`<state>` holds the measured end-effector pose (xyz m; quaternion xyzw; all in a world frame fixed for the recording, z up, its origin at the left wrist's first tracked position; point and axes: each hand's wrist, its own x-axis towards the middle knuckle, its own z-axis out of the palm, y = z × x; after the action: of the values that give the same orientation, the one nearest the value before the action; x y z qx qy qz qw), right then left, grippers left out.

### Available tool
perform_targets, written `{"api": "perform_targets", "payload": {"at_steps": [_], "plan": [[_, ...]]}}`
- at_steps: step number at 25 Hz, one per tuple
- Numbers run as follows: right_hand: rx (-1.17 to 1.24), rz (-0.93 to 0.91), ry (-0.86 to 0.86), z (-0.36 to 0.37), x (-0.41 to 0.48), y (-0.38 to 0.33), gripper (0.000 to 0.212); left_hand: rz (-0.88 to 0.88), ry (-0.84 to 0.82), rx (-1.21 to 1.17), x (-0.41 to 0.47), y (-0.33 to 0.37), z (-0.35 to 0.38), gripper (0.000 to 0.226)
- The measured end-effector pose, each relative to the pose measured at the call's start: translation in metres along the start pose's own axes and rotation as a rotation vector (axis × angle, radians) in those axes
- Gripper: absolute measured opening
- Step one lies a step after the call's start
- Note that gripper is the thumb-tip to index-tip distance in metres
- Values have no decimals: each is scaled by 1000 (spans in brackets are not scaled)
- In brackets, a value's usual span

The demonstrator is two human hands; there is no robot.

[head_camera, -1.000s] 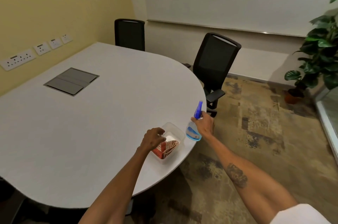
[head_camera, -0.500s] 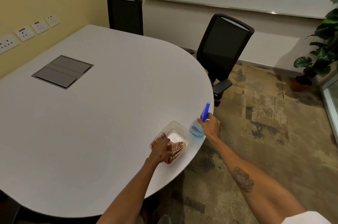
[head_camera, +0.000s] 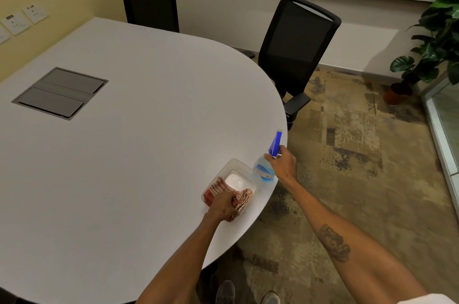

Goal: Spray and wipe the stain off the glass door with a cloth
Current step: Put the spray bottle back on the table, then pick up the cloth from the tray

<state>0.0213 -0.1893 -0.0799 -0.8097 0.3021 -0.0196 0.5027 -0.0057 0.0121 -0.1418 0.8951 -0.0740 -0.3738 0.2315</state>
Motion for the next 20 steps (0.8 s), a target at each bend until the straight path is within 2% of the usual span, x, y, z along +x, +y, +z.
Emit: {"api": "perform_targets", "payload": {"at_steps": [5,8,10,13,16,18,20], "plan": [[-11,23,-31,-3,-2,4,52,10,-53,-41,3,-2,4,64],[-13,106,-11,-8,-7,10,65,25,-24,-46,3,-3,4,60],[2,169,30,-12,-14,17,66,38,6,-39,1,-3,2,56],[-76,272,121,-14,-27,28,56,79,61,-23,-2,-5,-2,49],[-199,334,229,-11,-42,38,25,98,103,-38,-8,-8,-9,43],[-220,335,167,-2,-52,46,17,113,124,-58,-12,-11,-15,40],[-125,325,3,10,-64,47,21,129,138,-76,-16,-12,-21,41]]}}
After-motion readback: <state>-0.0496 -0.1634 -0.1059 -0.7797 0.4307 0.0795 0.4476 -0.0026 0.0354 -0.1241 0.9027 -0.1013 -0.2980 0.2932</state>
